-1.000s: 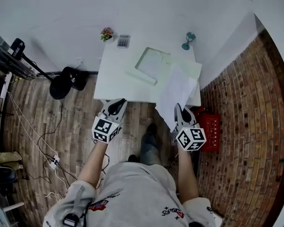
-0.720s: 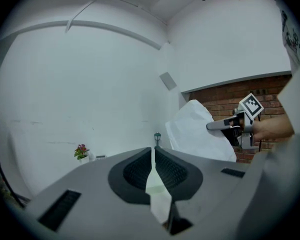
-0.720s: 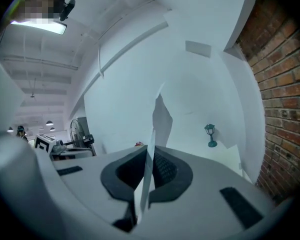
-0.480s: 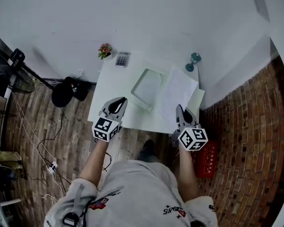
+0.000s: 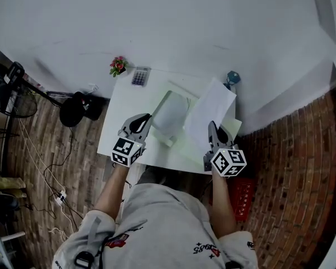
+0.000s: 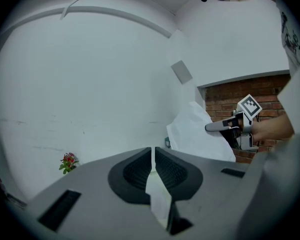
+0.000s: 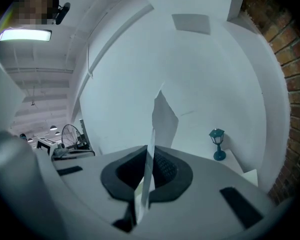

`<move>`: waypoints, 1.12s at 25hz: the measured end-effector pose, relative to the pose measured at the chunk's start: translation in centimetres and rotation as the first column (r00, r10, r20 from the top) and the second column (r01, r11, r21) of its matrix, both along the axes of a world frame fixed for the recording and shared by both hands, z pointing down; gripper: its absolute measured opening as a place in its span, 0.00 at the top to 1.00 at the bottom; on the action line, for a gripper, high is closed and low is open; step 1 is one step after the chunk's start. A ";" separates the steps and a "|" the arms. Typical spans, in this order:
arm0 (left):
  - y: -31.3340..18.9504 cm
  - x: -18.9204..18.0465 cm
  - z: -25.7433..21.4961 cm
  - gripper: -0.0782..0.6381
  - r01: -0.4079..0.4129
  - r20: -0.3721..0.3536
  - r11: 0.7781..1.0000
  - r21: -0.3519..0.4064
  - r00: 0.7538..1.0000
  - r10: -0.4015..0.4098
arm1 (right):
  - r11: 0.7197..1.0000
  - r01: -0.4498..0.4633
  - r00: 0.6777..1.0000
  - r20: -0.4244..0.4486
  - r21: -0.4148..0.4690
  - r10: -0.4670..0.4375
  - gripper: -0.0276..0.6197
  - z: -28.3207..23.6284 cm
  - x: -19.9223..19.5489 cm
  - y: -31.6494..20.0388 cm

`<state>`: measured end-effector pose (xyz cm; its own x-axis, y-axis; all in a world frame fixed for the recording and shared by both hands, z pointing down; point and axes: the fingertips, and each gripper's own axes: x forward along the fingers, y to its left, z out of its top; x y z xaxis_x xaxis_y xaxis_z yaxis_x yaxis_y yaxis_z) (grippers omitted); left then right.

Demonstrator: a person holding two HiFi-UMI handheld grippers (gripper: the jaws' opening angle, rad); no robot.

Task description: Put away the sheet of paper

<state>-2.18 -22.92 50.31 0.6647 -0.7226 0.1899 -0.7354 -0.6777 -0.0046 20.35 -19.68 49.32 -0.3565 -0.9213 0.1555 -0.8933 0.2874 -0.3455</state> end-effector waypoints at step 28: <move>-8.7 -0.6 2.7 0.84 -0.078 -0.018 0.994 -0.077 0.997 0.077 | 0.978 0.008 0.994 0.104 -0.209 0.014 0.95 9.7 -5.7 -7.7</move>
